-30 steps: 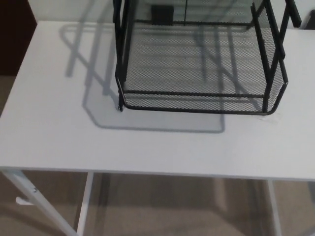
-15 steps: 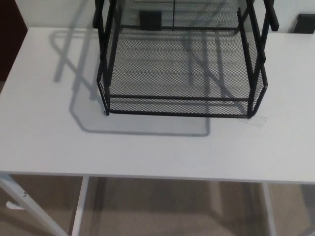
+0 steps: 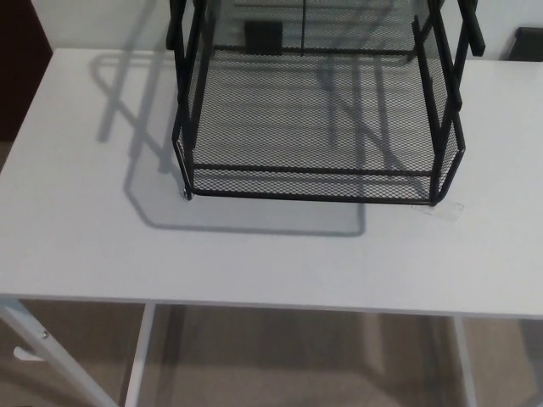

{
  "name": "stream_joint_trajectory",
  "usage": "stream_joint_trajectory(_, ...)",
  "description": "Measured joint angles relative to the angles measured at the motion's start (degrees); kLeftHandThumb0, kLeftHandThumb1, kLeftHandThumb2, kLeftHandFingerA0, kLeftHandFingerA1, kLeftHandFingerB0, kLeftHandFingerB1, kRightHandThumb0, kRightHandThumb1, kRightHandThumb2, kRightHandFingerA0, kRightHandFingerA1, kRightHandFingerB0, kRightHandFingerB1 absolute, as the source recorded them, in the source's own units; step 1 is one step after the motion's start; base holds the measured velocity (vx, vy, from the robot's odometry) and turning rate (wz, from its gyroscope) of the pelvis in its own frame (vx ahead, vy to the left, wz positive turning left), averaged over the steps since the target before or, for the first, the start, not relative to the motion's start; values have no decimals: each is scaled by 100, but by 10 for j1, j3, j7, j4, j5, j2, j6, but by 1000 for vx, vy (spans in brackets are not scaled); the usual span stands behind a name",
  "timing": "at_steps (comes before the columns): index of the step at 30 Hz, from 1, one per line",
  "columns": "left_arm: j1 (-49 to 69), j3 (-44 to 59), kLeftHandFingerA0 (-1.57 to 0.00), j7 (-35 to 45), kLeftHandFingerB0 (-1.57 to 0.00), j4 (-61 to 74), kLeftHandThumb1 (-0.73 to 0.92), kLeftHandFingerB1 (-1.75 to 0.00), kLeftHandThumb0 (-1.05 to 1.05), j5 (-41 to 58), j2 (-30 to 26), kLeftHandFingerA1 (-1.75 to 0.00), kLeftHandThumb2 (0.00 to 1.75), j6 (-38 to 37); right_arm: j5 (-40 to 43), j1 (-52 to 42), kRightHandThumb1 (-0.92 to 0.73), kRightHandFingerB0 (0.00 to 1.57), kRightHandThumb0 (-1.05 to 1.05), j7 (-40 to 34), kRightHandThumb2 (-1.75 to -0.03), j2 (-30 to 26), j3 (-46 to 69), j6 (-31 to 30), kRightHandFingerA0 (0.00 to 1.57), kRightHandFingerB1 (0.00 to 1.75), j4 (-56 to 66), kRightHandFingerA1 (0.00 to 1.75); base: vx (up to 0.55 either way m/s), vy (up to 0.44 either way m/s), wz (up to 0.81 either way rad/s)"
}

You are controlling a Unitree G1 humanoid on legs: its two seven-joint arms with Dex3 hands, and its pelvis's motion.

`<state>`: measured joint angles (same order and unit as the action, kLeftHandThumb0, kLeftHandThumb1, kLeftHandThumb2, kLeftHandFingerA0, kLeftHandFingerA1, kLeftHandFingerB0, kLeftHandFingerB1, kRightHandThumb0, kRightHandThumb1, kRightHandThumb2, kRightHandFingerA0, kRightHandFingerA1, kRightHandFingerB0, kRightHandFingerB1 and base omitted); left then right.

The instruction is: The robot walks towards a file tray kept in the middle of a desk and uses its right hand to grab a tray and pulls it out towards itself

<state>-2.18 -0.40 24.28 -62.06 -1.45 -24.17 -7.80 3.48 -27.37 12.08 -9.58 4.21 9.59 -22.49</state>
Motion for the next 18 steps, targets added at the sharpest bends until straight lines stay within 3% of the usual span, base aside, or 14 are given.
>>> stream_joint_trajectory(3, 3, 0, -75, 0, -62, 10, 35, -58, -53, 0, 2, -67, 60, 0, 10, -34, -49, 48, -46, 9, -54, 0, -3, -1, 71, 43, 64, 55, 0, 0, 0)
stream_joint_trajectory(12, 10, 0, -80, 0, -63, 33, 35, -58, -54, 0, 8, -70, 58, 0, 56, -121, -47, 54, -48, 42, -54, -18, 15, -2, 81, 46, 246, 57, 0, 0, 0)
stream_joint_trajectory(13, 11, 0, -81, 0, -63, 35, 35, -58, -52, 0, 9, -70, 58, 0, 63, -128, -34, 48, -47, 46, -79, -21, 20, -2, 83, 57, 264, 71, 0, 0, 0)
stream_joint_trajectory(14, 12, 0, -81, 0, -63, 37, 34, -58, -51, 0, 10, -70, 57, 0, 70, -133, -36, 48, -49, 49, -82, -22, 23, -3, 83, 57, 277, 71, 0, 0, 0)
stream_joint_trajectory(15, 13, 0, -81, 0, -64, 39, 34, -58, -53, 0, 12, -71, 58, 0, 80, -140, -47, 60, -54, 54, -55, -24, 30, -3, 84, 47, 299, 55, 0, 0, 0)
stream_joint_trajectory(18, 15, 0, -80, 0, -62, 45, 35, -58, -55, 0, 15, -70, 57, 0, 102, -156, -52, 62, -60, 61, -56, -28, 43, -3, 80, 49, 347, 56, 0, 0, 0)
